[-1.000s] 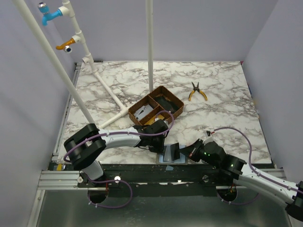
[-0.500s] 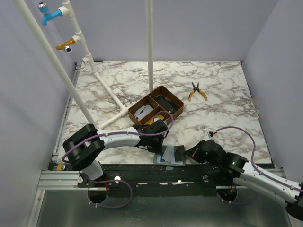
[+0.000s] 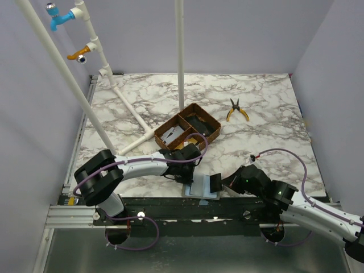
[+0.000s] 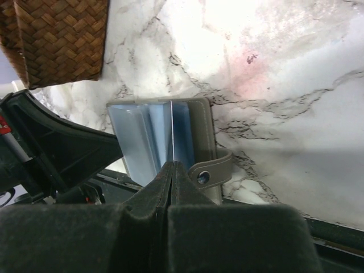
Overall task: Take the credit cards out of the card holder
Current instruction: Remove the credit card from the card holder, then place the credit card in the storage box.
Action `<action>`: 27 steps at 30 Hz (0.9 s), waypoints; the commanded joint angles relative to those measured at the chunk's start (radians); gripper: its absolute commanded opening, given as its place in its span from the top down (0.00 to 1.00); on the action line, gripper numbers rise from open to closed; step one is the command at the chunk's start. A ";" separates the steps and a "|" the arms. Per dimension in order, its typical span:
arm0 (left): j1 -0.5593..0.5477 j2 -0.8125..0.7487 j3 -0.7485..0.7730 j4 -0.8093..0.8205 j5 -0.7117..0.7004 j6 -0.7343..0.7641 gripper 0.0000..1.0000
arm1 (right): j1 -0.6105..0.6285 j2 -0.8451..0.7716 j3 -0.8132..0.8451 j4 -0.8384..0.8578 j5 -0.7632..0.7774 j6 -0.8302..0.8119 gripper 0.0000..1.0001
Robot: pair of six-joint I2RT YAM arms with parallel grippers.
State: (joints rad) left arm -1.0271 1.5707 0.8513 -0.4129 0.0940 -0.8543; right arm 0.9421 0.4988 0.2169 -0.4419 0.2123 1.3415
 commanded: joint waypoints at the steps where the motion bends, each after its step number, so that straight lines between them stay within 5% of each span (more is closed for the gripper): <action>1: 0.005 -0.034 0.043 -0.068 -0.048 0.028 1.00 | -0.006 0.031 0.054 0.005 0.025 -0.009 0.99; 10: 0.008 -0.091 0.093 -0.125 -0.072 0.045 0.96 | -0.005 0.050 0.079 0.003 0.027 -0.007 0.99; 19: 0.028 -0.184 0.126 -0.171 -0.086 0.081 0.57 | -0.005 0.063 0.095 0.007 0.024 -0.002 0.99; 27: 0.062 -0.247 0.105 -0.116 0.006 0.081 0.42 | -0.005 0.092 0.132 0.024 0.019 -0.003 0.99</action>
State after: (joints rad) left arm -0.9817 1.3613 0.9550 -0.5625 0.0448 -0.7845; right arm 0.9409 0.5781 0.3099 -0.4355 0.2123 1.3418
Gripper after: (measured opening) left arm 0.548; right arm 0.006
